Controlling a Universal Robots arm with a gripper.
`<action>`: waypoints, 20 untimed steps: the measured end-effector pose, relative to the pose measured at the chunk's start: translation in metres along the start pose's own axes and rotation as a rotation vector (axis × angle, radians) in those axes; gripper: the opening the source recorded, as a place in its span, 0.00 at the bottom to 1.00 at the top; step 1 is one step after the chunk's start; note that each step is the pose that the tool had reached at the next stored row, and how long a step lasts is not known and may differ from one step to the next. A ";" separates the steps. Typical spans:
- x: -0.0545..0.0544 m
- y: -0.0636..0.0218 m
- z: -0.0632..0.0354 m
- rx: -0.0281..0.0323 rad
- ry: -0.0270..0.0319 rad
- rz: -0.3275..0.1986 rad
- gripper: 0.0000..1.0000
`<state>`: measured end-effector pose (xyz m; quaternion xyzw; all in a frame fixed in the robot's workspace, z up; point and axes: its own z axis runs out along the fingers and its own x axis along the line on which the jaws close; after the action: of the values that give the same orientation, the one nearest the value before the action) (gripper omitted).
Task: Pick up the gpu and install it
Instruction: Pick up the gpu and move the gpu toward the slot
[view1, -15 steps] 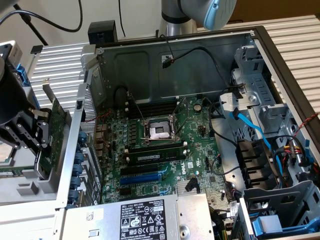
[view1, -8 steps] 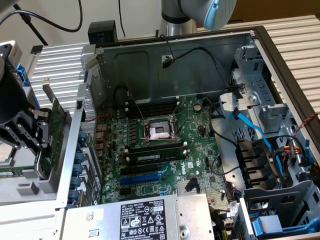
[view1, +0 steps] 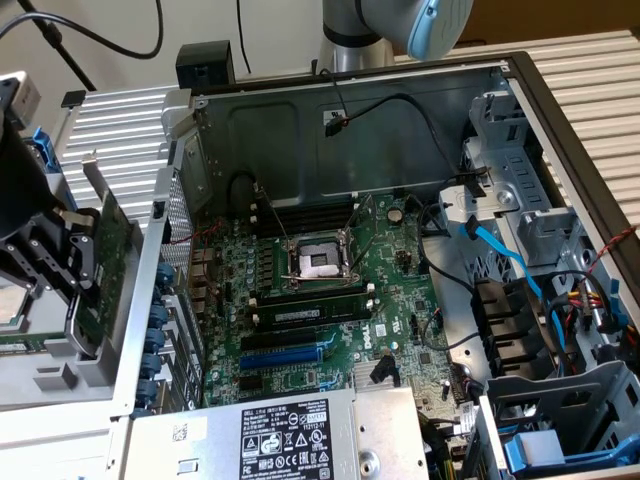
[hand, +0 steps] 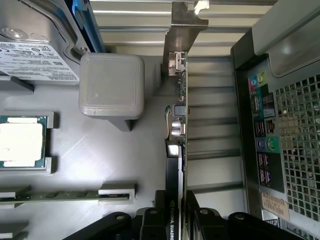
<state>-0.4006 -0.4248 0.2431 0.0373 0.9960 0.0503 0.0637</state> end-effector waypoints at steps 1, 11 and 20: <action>0.000 0.0001 -0.0012 -0.0004 -0.0006 0.000 0.27; -0.002 0.0018 -0.0171 -0.0032 -0.0063 0.000 0.27; -0.003 0.0035 -0.0338 -0.0061 -0.0114 0.000 0.27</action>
<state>-0.4021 -0.4248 0.2772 0.0371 0.9955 0.0531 0.0695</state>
